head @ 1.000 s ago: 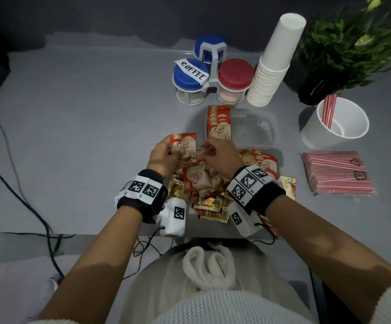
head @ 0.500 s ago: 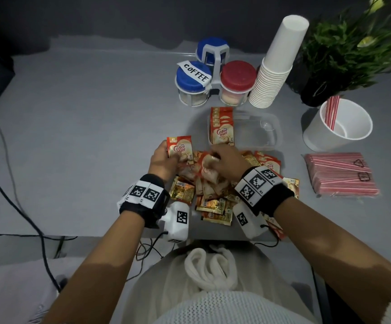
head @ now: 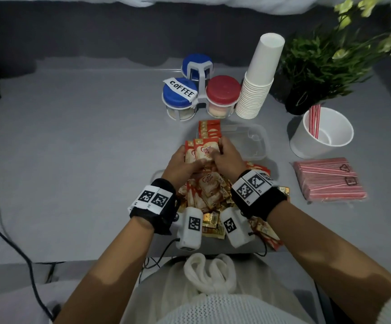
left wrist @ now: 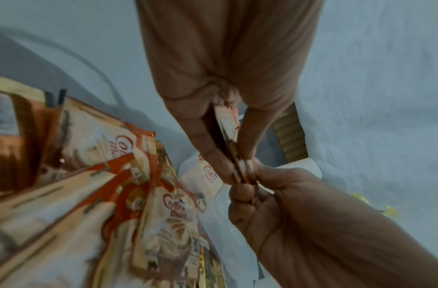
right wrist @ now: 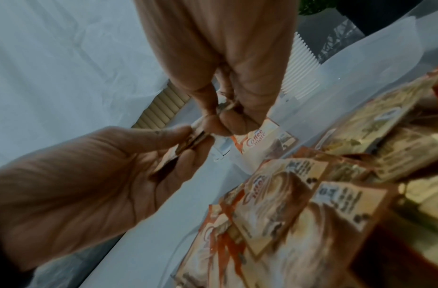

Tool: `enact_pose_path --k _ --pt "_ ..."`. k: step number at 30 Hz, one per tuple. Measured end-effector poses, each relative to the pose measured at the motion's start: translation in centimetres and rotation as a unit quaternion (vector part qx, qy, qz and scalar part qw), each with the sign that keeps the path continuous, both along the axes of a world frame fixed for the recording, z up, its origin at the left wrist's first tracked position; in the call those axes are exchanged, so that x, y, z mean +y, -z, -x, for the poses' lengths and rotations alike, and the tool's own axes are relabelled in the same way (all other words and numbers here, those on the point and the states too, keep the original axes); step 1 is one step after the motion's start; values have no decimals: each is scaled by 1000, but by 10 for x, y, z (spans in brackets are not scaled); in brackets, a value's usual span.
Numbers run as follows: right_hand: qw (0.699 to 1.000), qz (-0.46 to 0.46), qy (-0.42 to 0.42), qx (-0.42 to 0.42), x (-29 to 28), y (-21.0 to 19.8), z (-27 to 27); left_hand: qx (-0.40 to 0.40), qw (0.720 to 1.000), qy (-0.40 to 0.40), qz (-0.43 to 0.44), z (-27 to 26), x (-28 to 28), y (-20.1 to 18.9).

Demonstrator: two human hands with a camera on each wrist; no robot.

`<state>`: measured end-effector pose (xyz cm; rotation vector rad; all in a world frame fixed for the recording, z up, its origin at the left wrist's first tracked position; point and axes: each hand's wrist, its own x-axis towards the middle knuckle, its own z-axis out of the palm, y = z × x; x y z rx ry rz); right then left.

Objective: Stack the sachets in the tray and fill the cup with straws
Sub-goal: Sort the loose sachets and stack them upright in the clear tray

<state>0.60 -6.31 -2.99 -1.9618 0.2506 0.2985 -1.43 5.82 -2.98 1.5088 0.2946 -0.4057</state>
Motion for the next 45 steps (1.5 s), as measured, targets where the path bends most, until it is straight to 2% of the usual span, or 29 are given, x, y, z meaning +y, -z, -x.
enact_pose_path --k 6,10,16,24,29,33,35,40,43,45 --pt "999 45 -16 -21 -15 0 -4 -15 999 -25 -29 -4 1 4" --pt "996 72 -17 -39 -19 -2 -3 -12 999 -2 -32 -6 -3 6" --pt "991 99 -52 -68 -14 -2 3 7 1000 -7 16 -9 -15 6" --pt "988 118 -79 -55 -16 -1 4 -6 998 -18 -63 -12 -10 14" --pt "954 253 -145 -64 -20 9 13 -10 995 -58 -86 -15 -1 18" --pt "921 322 -218 4 -17 16 22 -11 994 -69 -81 -16 4 16" --pt "923 313 -221 20 -17 18 21 -10 994 -74 -73 -16 5 14" --pt "954 230 -191 18 -23 16 15 -14 993 -89 -79 -16 8 14" --pt "974 179 -137 -17 -30 5 6 -3 992 -98 -81 -18 9 14" --pt "989 107 -94 -28 -35 -2 -1 0 992 -95 -85 -20 9 14"
